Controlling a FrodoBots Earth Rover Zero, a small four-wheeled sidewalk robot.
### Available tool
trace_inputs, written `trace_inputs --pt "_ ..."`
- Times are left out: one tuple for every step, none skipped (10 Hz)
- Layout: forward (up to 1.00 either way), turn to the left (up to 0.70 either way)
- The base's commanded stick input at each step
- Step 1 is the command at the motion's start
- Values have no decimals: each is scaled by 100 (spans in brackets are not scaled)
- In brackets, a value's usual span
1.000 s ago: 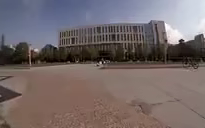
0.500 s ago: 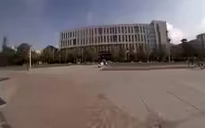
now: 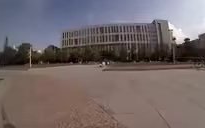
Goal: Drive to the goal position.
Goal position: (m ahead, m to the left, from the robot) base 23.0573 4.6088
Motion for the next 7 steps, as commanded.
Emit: trace_inputs --pt "100 4" --pt "100 4" --pt "100 4" --pt "100 4" --pt "100 4" --pt "100 4" --pt "100 4"
